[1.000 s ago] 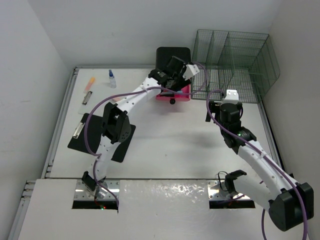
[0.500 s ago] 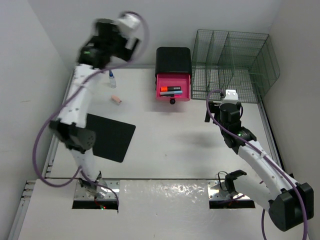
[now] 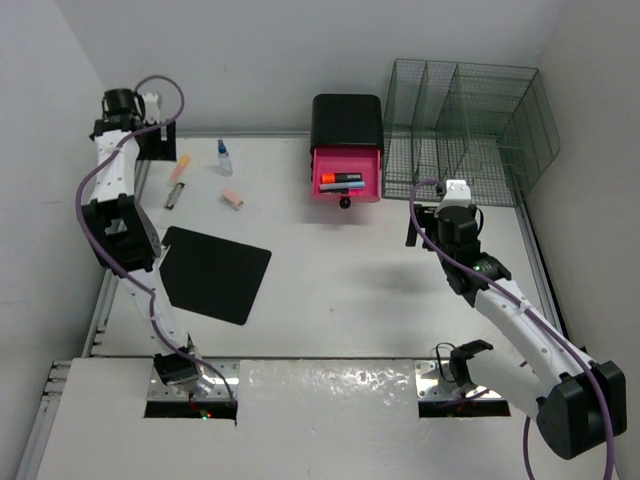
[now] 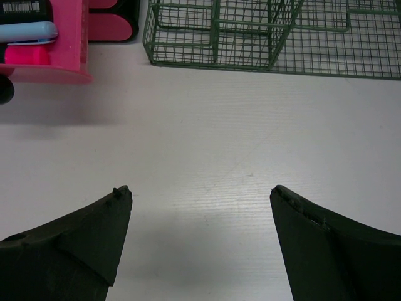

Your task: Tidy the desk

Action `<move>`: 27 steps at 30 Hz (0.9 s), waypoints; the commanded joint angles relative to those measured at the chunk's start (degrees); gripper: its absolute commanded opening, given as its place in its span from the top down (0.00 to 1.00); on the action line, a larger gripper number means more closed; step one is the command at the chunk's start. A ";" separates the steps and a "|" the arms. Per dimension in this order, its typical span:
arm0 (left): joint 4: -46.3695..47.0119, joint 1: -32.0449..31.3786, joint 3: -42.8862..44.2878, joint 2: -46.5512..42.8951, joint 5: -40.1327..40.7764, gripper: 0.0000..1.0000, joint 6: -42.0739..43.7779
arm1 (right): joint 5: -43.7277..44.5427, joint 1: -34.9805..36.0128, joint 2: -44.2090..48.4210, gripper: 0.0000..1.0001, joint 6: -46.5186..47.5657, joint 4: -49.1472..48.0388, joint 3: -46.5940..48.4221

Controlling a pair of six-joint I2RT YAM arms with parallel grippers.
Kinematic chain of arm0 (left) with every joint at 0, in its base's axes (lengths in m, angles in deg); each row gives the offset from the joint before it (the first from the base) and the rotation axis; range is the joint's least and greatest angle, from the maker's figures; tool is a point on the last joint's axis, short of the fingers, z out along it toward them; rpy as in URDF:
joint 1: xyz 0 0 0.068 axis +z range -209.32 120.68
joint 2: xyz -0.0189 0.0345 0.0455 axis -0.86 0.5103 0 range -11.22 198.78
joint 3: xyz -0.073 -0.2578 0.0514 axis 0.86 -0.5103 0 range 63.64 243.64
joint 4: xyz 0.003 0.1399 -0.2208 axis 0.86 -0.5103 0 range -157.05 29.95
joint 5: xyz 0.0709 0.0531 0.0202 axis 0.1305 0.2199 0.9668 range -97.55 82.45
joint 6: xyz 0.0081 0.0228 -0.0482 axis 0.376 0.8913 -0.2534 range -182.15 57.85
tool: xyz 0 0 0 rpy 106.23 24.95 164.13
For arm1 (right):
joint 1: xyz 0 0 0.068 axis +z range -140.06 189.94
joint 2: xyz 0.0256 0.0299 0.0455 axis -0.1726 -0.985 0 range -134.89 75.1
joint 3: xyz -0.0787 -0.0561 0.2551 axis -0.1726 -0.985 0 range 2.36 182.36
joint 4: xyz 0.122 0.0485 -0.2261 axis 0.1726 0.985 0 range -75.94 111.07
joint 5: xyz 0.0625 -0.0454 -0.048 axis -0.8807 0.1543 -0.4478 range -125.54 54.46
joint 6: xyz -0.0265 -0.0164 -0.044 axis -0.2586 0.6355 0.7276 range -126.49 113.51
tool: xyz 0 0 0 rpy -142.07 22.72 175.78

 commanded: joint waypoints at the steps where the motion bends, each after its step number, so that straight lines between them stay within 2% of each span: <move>1: -1.44 -0.08 1.50 3.34 -2.06 0.21 -1.70 | -0.12 -0.13 0.24 0.12 -0.52 -1.18 -0.17; 8: 4.34 -0.25 5.18 11.60 0.66 0.21 -5.64 | -0.12 -0.22 -0.19 0.12 -0.52 -1.89 -0.44; 13: 10.23 -2.18 6.07 16.35 3.02 0.16 -5.57 | 0.14 -0.13 -1.16 0.12 -0.43 -1.71 0.09; 21: 12.96 -3.51 13.19 25.58 10.76 0.15 -5.21 | 1.46 -0.13 -0.37 0.12 -0.43 -1.27 0.61; 27: 14.99 -3.51 14.16 28.22 10.68 0.15 -4.78 | 2.08 -0.13 -0.55 0.12 -0.35 -0.39 0.97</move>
